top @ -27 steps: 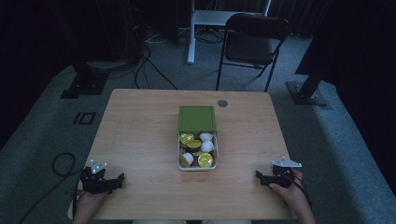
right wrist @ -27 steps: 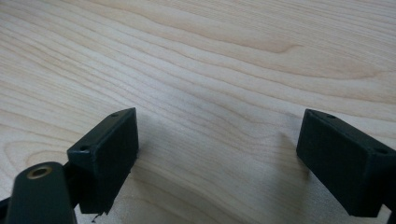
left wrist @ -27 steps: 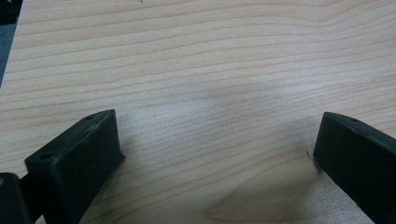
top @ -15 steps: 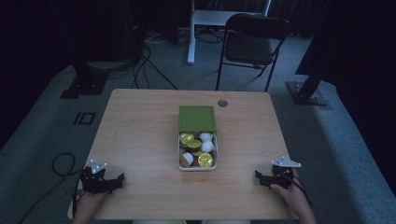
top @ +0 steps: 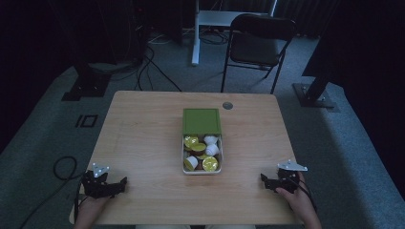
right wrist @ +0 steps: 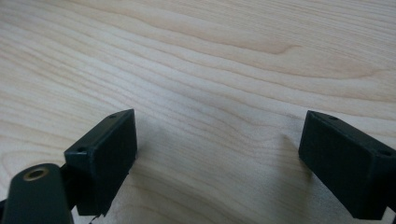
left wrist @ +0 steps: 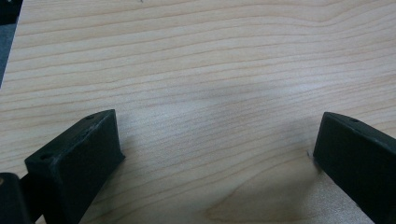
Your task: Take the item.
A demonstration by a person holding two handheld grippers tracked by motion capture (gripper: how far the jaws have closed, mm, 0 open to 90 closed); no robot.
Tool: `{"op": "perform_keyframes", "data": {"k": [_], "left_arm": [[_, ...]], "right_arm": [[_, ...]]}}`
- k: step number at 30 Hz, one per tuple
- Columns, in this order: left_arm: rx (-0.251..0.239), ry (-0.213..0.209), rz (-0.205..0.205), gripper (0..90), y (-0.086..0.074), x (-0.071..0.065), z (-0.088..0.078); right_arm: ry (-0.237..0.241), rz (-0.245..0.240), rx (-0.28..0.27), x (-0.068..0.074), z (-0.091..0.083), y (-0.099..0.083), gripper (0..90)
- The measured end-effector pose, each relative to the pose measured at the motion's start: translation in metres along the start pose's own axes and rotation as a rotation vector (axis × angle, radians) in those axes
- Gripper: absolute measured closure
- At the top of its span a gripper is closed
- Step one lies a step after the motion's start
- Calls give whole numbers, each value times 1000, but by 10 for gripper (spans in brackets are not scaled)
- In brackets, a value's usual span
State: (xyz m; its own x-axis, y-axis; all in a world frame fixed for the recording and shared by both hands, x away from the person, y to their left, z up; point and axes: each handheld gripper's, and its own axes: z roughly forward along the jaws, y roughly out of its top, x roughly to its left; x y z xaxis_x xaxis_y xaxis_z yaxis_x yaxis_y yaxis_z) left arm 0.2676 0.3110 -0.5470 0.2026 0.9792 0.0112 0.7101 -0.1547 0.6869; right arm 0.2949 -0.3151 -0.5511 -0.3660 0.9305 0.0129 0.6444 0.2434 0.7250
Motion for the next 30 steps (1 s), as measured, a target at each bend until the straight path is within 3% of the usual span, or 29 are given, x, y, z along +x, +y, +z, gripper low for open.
{"op": "perform_keyframes", "data": {"k": [11,30], "left_arm": [[0,0,0,9,0,0,0],[0,0,0,9,0,0,0]], "right_arm": [[14,12,1,5,-3,7,115],[13,17,-76,11,-24,37,138]]}}
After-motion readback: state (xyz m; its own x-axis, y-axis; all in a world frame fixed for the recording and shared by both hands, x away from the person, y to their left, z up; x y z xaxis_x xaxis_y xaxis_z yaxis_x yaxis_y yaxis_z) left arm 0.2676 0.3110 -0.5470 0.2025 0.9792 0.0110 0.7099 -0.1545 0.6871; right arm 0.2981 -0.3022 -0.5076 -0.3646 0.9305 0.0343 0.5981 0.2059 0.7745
